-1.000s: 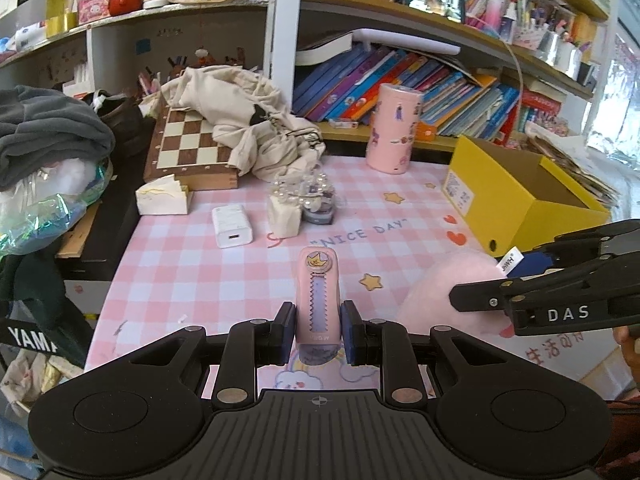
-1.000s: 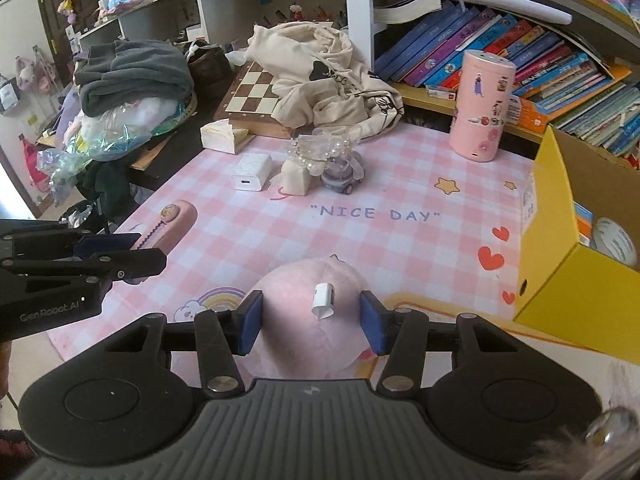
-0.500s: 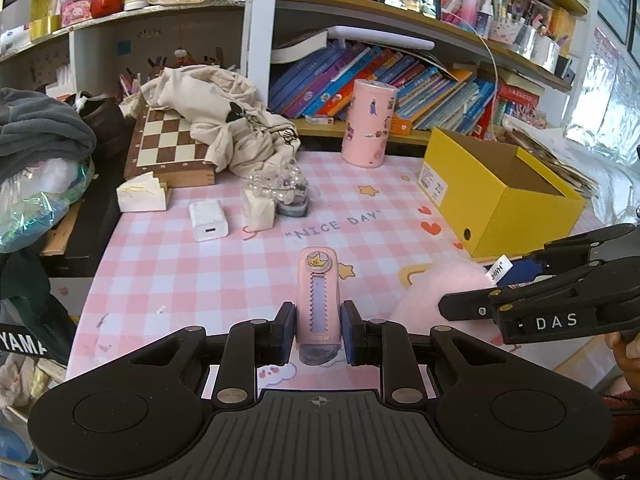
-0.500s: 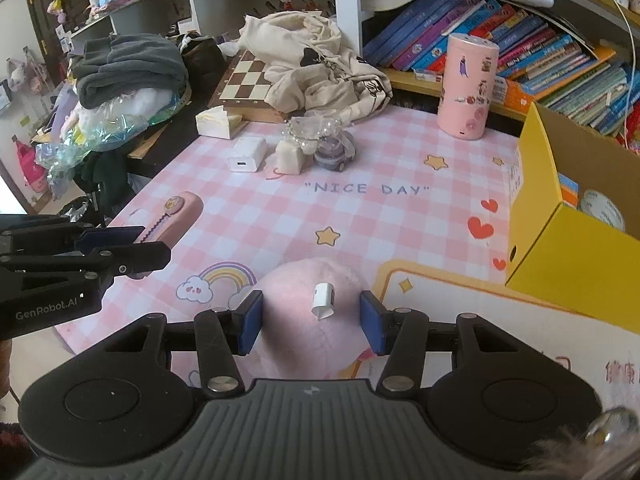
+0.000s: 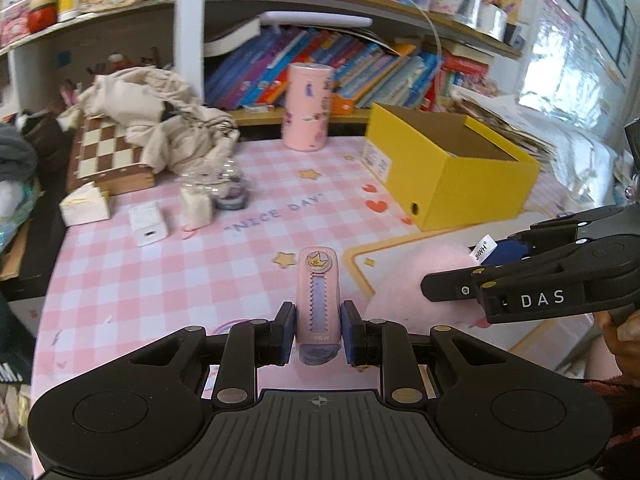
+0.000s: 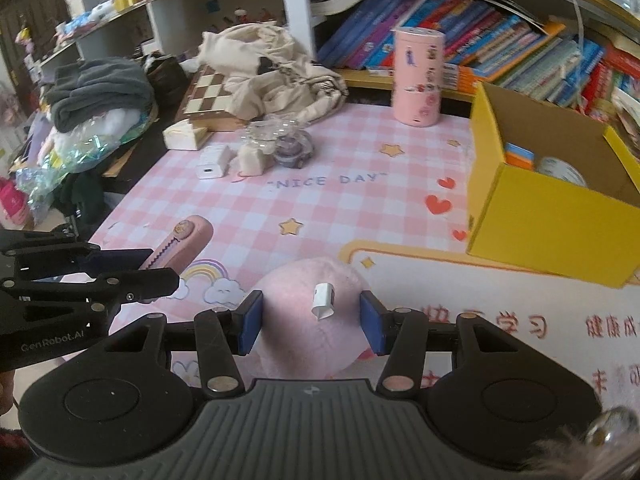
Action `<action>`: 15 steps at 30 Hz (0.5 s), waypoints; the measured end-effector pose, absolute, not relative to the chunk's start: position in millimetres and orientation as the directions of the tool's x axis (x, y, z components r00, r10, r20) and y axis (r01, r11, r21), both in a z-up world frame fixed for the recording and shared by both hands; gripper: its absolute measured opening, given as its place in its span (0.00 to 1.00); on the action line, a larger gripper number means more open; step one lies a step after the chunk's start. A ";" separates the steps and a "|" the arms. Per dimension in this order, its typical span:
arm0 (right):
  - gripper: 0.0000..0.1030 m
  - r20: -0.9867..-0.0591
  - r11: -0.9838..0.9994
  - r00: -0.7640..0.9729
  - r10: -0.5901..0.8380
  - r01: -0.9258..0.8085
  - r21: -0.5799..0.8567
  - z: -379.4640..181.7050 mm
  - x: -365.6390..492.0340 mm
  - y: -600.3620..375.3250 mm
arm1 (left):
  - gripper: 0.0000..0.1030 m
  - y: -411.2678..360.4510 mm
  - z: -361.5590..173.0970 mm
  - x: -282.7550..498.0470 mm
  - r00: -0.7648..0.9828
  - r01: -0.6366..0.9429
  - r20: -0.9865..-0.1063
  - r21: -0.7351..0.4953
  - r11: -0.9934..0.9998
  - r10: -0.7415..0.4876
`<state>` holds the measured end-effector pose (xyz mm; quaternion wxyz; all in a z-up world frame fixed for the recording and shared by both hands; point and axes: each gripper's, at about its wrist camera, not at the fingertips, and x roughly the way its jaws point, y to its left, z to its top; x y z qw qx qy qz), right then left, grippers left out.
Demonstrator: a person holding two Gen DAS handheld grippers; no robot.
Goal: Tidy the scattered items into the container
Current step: 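Carry the pink stick and pink pig with both grippers toward the yellow box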
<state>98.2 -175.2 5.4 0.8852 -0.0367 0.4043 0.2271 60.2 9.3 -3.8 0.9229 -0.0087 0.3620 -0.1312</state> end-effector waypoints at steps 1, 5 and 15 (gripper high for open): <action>0.47 -0.733 0.899 0.573 0.366 -0.420 0.120 5.1 97.2 -179.2 | 0.22 5.9 -4.3 61.3 0.698 0.249 -0.668 -0.111 0.962 -0.258; 0.47 -0.738 0.924 0.588 0.331 -0.361 0.127 3.3 93.2 -197.5 | 0.22 -9.3 -7.0 65.5 0.673 0.306 -0.675 -0.117 0.945 -0.302; 0.47 -0.761 0.960 0.597 0.253 -0.252 0.122 -2.5 83.0 -233.5 | 0.22 -46.1 -11.9 75.2 0.622 0.417 -0.678 -0.137 0.899 -0.392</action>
